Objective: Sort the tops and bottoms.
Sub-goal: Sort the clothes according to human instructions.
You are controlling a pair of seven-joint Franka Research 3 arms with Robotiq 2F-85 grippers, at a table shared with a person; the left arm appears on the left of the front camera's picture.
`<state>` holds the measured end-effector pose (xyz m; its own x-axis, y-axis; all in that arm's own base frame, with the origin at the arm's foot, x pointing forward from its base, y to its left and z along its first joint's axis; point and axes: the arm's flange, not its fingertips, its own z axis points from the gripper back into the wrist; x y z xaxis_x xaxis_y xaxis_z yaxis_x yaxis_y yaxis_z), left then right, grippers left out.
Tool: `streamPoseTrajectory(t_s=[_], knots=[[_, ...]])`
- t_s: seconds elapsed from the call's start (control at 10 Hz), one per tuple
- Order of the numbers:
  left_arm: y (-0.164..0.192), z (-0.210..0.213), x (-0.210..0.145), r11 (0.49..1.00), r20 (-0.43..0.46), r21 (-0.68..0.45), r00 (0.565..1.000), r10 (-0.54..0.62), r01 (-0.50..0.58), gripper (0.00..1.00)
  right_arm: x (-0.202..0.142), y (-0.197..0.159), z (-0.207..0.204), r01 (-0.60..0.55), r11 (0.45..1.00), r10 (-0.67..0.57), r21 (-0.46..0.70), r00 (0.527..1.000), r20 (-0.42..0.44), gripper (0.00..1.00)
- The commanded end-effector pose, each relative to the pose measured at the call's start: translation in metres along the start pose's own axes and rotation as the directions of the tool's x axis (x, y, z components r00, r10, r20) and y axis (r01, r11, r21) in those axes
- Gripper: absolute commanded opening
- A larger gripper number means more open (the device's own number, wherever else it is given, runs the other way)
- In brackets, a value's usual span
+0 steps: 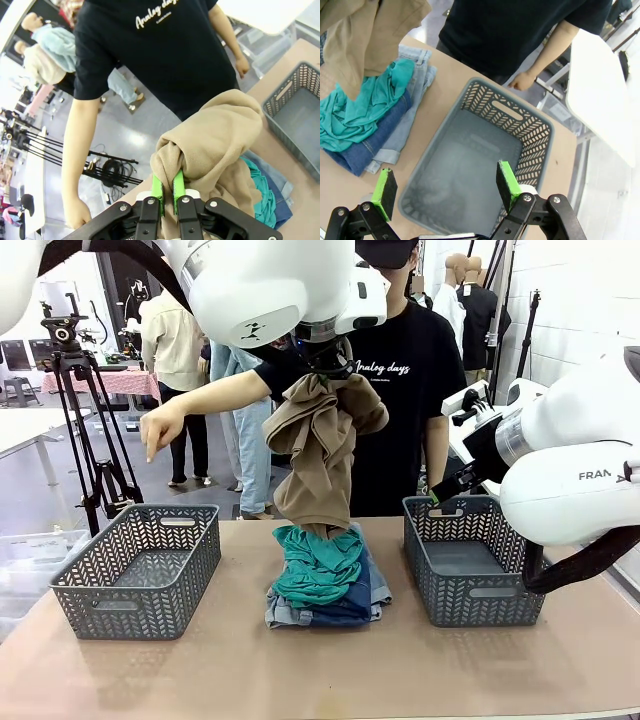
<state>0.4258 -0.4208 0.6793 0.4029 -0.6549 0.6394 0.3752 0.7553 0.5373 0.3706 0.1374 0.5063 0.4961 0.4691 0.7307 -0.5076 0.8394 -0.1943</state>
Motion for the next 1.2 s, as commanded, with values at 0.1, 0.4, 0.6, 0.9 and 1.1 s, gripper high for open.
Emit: streamPoseTrajectory(t_s=[0.1,0.4,0.6,0.9,1.1], knots=[[0.003,0.003,0.003,1.0,0.016,0.017,1.0,-0.007,0.007,0.0,0.0,0.0,0.0,-0.001,1.0,0.001,-0.005,1.0,0.003,1.0],[0.003,0.003,0.003,1.0,0.016,0.017,1.0,-0.007,0.007,0.0,0.0,0.0,0.0,-0.001,1.0,0.001,-0.005,1.0,0.003,1.0],[0.003,0.003,0.003,1.0,0.016,0.017,1.0,-0.007,0.007,0.0,0.0,0.0,0.0,-0.001,1.0,0.001,-0.005,1.0,0.003,1.0],[0.022,0.011,-0.008,0.998,-0.006,0.05,1.0,0.026,-0.026,0.0,0.0,0.0,0.0,-0.001,1.0,0.001,-0.005,1.0,0.003,1.0],[0.063,0.041,-0.015,0.987,-0.025,0.149,0.998,0.062,-0.057,0.0,0.0,0.0,0.0,-0.001,1.0,0.001,-0.005,1.0,0.003,1.0]])
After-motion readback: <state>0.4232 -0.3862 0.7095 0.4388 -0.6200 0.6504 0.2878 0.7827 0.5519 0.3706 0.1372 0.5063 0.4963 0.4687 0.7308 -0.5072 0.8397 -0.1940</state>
